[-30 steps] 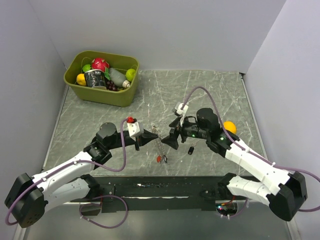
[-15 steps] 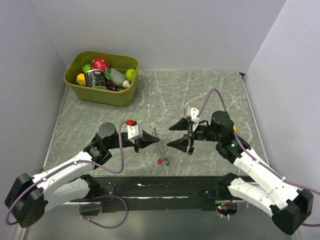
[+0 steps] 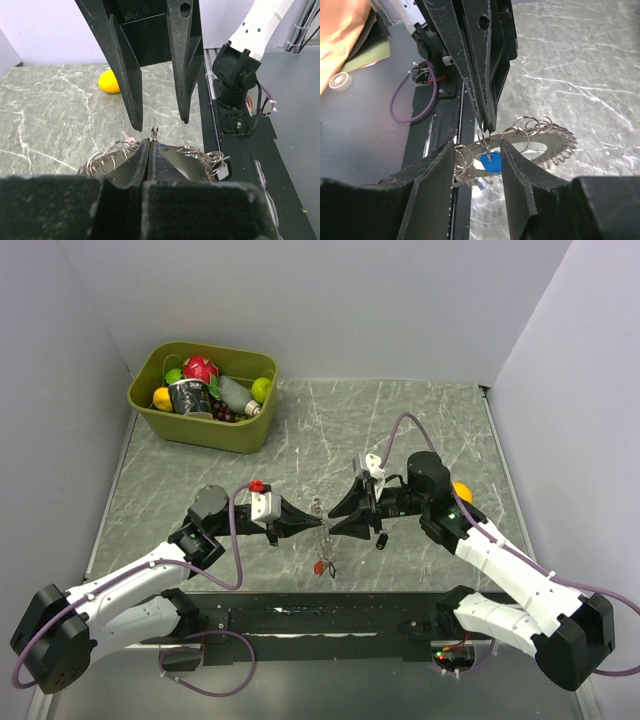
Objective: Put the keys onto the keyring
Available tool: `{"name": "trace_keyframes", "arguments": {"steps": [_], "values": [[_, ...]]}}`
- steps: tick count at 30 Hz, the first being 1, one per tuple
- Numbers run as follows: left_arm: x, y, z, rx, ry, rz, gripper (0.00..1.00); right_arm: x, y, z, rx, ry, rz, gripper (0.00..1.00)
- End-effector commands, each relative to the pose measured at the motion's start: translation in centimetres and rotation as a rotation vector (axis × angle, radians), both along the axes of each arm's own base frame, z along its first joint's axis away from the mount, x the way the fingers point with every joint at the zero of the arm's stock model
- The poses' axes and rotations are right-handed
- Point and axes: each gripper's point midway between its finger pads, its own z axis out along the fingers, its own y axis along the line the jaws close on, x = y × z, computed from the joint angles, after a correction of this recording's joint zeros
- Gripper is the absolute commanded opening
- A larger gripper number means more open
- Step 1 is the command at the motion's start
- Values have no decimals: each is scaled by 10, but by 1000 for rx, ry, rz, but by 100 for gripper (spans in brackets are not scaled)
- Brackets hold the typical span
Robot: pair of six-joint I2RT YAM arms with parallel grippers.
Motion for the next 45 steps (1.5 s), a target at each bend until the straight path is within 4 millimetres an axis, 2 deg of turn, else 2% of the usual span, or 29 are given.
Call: {"name": "trace_keyframes", "arguments": {"steps": [1, 18, 25, 27, 29, 34, 38, 40, 42, 43, 45], "values": [[-5, -2, 37, -89, -100, -32, 1, 1, 4, 27, 68, -61, 22, 47], [-8, -2, 42, -115, -81, -42, 1, -1, 7, 19, 75, -14, 37, 43], [-12, 0, 49, -145, -87, -53, 1, 2, 9, 17, 69, 6, 39, 27], [-13, 0, 50, -154, -95, -57, 1, 2, 10, 17, 69, 37, 35, 19], [-13, 0, 50, -157, -89, -54, 1, 4, 11, 17, 63, 49, 30, 17], [-14, 0, 50, -154, -89, -59, 1, 8, 10, 15, 56, 41, 4, 1], [-13, 1, 47, -131, -79, -52, 1, 14, 8, 16, 30, 49, -47, 0], [-9, 0, 45, -114, -80, -36, 1, 19, 8, 20, 28, 0, -56, 0], [-1, -1, 35, -70, -36, 4, 2, 19, 7, 17, 1, 16, -66, 0], [6, -1, 36, -60, -34, 36, 5, 22, 7, 20, -1, 2, -67, 0], [10, -1, 22, 13, -9, 45, 13, 25, 8, 14, -27, 18, -74, 0]]}}
